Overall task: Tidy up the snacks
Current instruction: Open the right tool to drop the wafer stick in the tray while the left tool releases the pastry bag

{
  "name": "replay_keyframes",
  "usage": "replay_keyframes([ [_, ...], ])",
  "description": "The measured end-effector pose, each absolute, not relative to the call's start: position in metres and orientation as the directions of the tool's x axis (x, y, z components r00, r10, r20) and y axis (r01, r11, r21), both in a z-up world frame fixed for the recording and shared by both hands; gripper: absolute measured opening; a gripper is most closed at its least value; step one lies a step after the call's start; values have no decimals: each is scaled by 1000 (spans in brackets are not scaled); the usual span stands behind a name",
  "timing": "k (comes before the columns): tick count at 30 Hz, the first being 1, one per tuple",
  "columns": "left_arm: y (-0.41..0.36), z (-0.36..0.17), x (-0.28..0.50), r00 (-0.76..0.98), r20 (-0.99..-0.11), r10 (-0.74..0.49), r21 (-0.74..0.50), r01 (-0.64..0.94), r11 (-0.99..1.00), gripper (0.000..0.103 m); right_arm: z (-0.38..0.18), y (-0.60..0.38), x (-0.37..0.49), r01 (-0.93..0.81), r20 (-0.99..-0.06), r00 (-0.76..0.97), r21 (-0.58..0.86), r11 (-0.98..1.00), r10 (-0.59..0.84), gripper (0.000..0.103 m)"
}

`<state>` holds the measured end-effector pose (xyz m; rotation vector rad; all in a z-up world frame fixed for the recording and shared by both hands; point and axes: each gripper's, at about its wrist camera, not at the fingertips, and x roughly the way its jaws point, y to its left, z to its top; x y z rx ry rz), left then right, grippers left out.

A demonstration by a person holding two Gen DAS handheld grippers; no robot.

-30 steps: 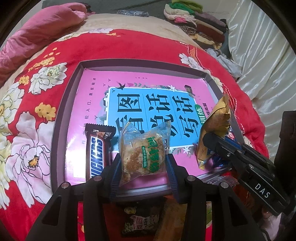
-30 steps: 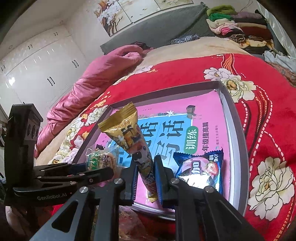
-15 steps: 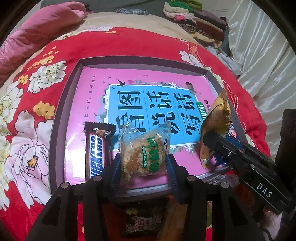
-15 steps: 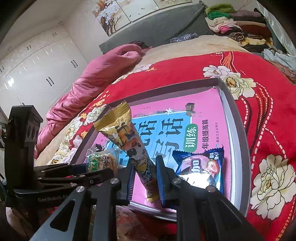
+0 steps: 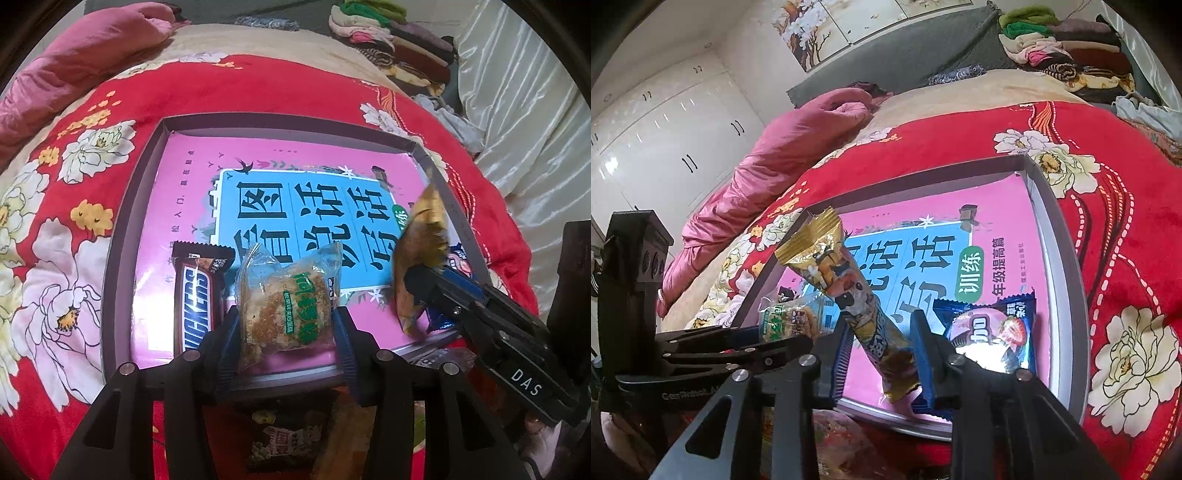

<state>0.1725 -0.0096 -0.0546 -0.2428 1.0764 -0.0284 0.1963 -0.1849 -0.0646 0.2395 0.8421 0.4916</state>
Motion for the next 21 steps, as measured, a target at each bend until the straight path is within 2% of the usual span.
replay_keyframes([
  [21,-1,-42,169,500,-854,-142,-218,-98,971,63,-58,-183,192,-334,-643,594,349,876,483,56],
])
